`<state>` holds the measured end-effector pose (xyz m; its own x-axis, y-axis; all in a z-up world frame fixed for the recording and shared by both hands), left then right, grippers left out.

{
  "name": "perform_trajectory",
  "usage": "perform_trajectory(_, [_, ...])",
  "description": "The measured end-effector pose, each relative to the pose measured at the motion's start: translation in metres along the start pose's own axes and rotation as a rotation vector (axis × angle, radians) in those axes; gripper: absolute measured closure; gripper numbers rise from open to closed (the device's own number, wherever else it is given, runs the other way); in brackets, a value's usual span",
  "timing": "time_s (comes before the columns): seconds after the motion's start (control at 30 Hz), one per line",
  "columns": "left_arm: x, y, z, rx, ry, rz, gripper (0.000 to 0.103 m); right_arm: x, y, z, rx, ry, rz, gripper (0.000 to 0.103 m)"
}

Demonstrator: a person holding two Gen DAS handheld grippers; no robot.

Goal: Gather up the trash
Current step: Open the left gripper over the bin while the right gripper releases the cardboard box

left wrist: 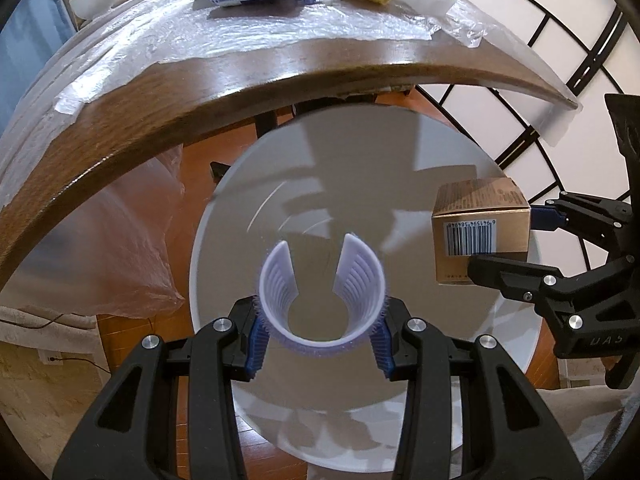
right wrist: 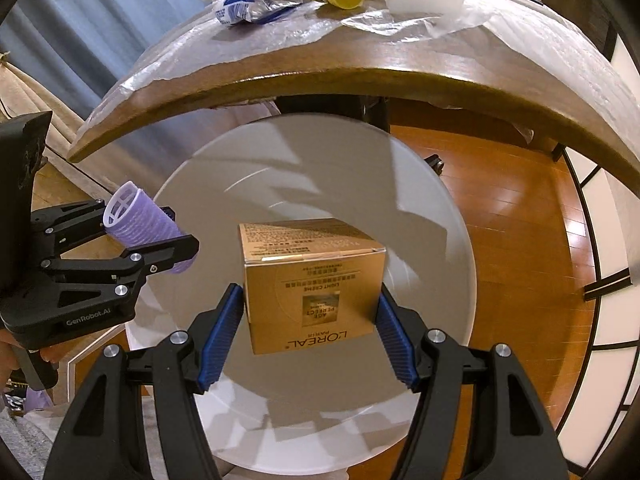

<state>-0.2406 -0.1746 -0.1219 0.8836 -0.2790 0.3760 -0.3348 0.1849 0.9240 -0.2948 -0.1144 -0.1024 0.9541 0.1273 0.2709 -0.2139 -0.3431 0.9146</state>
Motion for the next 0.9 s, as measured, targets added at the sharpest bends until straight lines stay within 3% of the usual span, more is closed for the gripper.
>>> perform_trajectory(0.9, [-0.002, -0.013, -0.003, 0.013, -0.020, -0.027, 0.059, -0.003, -0.010, 0.009, -0.018, -0.011, -0.023, 0.038])
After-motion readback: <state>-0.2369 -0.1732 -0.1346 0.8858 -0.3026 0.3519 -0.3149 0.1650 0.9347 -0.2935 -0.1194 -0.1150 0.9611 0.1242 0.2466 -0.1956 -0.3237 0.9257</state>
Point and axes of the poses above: each gripper's, at about its wrist camera, not at the fingertips, and y roughly against the way its jaws point, z to its right, x to its top, the point moved 10 cm from there along -y, roughly the way its jaws point, and after that the axes turned 2 degrees about -y, right-handed, at the moved point
